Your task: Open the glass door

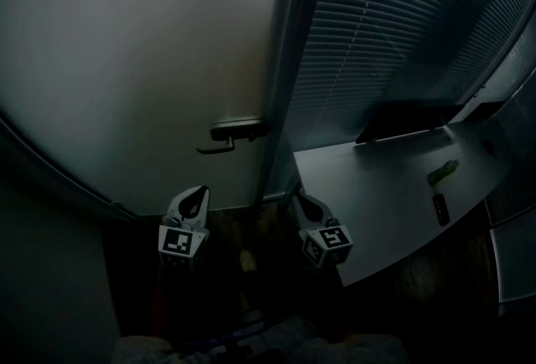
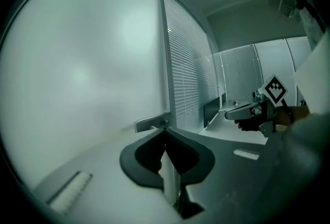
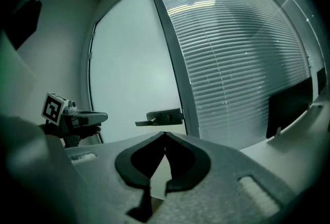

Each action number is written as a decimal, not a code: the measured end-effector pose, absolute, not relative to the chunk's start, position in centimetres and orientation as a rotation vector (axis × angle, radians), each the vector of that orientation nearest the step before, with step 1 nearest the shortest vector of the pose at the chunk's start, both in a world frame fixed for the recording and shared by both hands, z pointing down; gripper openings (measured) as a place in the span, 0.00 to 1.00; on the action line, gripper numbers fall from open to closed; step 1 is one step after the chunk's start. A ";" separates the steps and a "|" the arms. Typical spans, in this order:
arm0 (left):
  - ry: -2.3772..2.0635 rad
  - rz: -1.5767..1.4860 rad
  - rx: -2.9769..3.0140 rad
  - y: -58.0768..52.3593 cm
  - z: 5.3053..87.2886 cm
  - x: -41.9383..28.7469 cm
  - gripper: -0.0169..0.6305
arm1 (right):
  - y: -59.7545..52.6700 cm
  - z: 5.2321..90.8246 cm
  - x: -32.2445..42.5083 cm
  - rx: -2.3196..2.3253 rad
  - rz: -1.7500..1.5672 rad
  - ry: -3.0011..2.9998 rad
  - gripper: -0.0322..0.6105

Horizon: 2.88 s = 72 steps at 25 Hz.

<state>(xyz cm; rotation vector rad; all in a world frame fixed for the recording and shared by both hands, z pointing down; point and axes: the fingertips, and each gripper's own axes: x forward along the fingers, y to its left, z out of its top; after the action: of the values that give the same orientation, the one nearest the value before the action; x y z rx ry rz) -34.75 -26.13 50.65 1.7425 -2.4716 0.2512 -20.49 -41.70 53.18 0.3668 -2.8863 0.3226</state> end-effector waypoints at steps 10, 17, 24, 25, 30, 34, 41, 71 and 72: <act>-2.435 0.802 1.807 -29.0 51.6 -36.6 0.17 | -42.6 52.6 -21.2 0.343 0.349 -2.875 0.05; -2.376 1.246 1.743 -30.7 54.2 -39.0 0.22 | -43.6 53.7 -21.5 0.360 0.365 -2.859 0.05; -2.361 1.447 1.707 -32.5 55.2 -41.1 0.27 | -44.1 54.5 -22.2 0.367 0.394 -2.844 0.05; -2.356 1.474 1.713 -32.8 55.3 -41.3 0.27 | -44.1 54.6 -22.3 0.368 0.399 -2.841 0.05; -2.312 1.615 1.713 -34.3 56.2 -42.6 0.31 | -44.2 55.6 -23.0 0.342 0.399 -2.856 0.05; -2.265 1.687 1.689 -35.1 57.3 -43.7 0.32 | -44.6 55.8 -23.4 0.350 0.395 -2.853 0.05; -2.236 1.680 1.706 -35.9 58.5 -44.3 0.32 | -45.1 55.5 -24.1 0.379 0.413 -2.839 0.05; -2.152 1.805 1.650 -36.7 59.3 -45.3 0.22 | -46.2 56.2 -24.1 0.386 0.453 -2.831 0.05; -2.147 1.798 1.653 -36.7 59.3 -45.2 0.22 | -46.1 56.3 -24.1 0.384 0.452 -2.832 0.05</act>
<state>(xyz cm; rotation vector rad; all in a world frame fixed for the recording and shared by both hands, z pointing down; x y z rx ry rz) -45.16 -36.70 59.28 1.6526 -2.1468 1.7977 -24.06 -46.15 56.29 0.3844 -2.8320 0.4520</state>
